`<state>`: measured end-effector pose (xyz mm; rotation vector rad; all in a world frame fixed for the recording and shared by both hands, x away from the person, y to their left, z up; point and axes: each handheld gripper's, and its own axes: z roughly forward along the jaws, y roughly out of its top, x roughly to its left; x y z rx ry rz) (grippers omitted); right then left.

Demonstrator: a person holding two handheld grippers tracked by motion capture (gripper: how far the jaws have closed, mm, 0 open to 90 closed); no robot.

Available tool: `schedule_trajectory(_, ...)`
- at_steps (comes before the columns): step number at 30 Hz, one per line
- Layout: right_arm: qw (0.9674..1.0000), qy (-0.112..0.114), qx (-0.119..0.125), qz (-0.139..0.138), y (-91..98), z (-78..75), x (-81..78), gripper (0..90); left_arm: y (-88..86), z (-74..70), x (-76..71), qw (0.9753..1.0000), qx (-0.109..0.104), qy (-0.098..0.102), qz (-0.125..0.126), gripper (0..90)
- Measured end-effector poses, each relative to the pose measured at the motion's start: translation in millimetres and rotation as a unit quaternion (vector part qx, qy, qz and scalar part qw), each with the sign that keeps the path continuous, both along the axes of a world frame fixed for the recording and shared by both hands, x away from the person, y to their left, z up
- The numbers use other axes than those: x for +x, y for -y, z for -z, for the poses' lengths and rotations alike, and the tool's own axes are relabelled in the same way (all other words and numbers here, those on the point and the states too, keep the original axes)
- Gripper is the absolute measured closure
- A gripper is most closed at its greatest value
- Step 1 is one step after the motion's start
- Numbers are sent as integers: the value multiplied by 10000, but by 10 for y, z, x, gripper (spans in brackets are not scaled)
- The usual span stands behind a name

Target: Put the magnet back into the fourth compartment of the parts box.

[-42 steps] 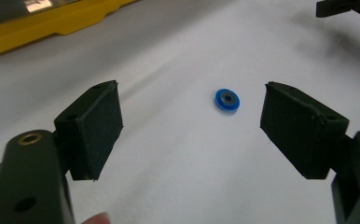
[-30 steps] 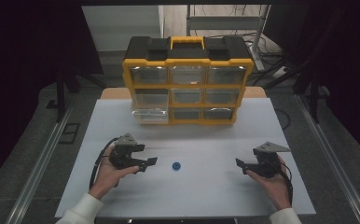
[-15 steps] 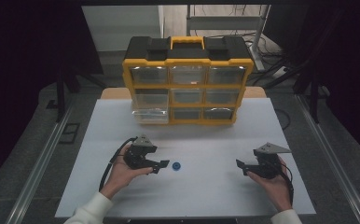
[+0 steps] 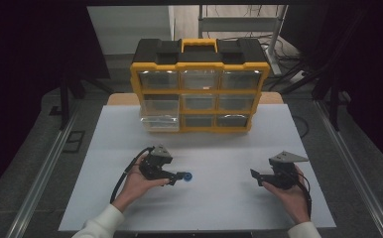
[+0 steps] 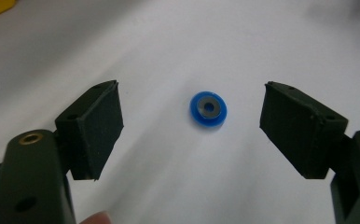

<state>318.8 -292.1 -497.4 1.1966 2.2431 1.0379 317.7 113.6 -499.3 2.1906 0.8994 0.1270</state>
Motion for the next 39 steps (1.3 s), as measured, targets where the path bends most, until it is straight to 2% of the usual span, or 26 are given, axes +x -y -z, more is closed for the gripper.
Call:
schedule_trajectory(3,10000,1,4,2,1,-2,-3,159,60,24,34,9999,58,-43,73,210)
schedule_trajectory(12,10000,-24,-18,-13,-7,3,-19,158,268,109,109,9985,427,-261,236,208)
schedule_trajectory(15,10000,-21,-25,-29,-13,4,-13,158,328,128,122,9980,576,-165,176,216)
schedule_trajectory(18,10000,-26,-15,-21,-16,6,-5,158,391,151,143,9963,799,-219,232,219)
schedule_trajectory(22,10000,-34,-31,-39,-19,11,0,158,464,197,164,9944,965,-282,313,254)
schedule_trajectory(26,10000,-31,-20,-26,-13,7,-2,159,532,227,152,9927,1132,-266,324,327)
schedule_trajectory(27,10000,-30,-18,-22,-11,5,-2,159,533,219,151,9916,1232,-227,324,339)
schedule_trajectory(30,10000,-29,-23,-22,-8,5,0,159,541,206,143,9923,1186,-281,220,438)
schedule_trajectory(31,10000,-34,-25,-21,-9,7,1,159,533,198,148,9911,1284,-263,251,462)
schedule_trajectory(37,10000,-15,-36,-18,-5,3,3,159,537,182,125,9914,1239,-329,266,611)
schedule_trajectory(39,10000,-12,-40,-22,-5,1,2,159,526,183,134,9922,1162,-391,206,616)
